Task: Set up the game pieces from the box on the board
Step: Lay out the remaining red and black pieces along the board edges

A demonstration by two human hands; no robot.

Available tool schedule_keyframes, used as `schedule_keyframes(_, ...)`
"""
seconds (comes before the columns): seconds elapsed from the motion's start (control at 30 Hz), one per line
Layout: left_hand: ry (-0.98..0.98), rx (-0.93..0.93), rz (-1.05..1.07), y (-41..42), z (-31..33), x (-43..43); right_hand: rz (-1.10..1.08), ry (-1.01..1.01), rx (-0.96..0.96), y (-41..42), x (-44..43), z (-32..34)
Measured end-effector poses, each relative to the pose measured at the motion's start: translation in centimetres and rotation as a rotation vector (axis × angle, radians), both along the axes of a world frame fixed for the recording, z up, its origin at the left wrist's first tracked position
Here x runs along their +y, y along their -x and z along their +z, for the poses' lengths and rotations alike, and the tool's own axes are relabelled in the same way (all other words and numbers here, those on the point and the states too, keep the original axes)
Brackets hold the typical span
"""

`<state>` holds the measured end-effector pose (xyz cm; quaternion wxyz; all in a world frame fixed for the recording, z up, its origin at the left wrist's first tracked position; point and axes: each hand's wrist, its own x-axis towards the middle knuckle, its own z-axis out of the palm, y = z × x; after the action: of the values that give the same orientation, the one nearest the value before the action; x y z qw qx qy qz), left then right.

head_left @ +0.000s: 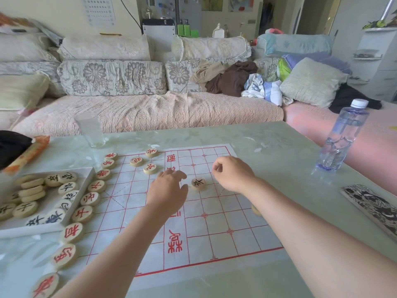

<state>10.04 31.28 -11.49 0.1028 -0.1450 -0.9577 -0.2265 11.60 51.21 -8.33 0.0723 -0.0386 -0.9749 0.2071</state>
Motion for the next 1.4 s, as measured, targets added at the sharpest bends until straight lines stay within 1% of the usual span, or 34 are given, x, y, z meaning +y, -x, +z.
schedule_keyframes(0.2, -0.006, 0.014, 0.093, -0.5, 1.2, -8.5, 0.166, 0.163, 0.011, 0.1, -9.1, 0.4)
schedule_keyframes(0.33, 0.000, 0.061, 0.166, -0.9, 1.6, -15.0, 0.281, 0.193, -0.015, 0.1, -15.3, -0.2)
schedule_keyframes(0.47, -0.078, 0.020, 0.252, -0.4, 3.2, -20.3, 0.359, 0.196, -0.028, 0.8, -21.5, -0.3)
schedule_keyframes(0.53, -0.047, 0.031, 0.283, -0.1, 3.1, -22.8, 0.403, 0.169, -0.030, 1.5, -24.5, -0.1)
schedule_keyframes(0.67, 0.018, -0.014, 0.340, 0.2, 2.1, -27.7, 0.473, 0.108, -0.037, 3.6, -30.0, 0.7)
schedule_keyframes(0.73, 0.025, -0.018, 0.335, 0.5, 1.6, -29.5, 0.505, 0.023, -0.067, 4.8, -32.0, 0.8)
schedule_keyframes(0.87, 0.083, -0.144, 0.268, 0.9, 0.6, -31.2, 0.514, -0.187, -0.101, 6.9, -35.0, 0.2)
schedule_keyframes(0.93, 0.093, -0.168, 0.230, 1.0, 0.1, -31.4, 0.494, -0.292, -0.127, 7.6, -36.1, -0.3)
schedule_keyframes(1.03, 0.084, -0.175, 0.211, 1.1, -0.3, -31.6, 0.451, -0.366, -0.127, 8.5, -37.1, -0.8)
schedule_keyframes(1.13, 0.080, -0.170, 0.195, 1.4, -0.4, -31.4, 0.440, -0.283, -0.118, 9.0, -37.2, -0.9)
schedule_keyframes(1.27, 0.029, -0.230, 0.192, 2.0, 0.2, -30.9, 0.433, -0.062, -0.177, 9.4, -36.8, -1.0)
schedule_keyframes(1.4, -0.115, -0.205, 0.210, 2.1, 1.2, -30.5, 0.417, 0.172, -0.117, 9.2, -36.5, -0.6)
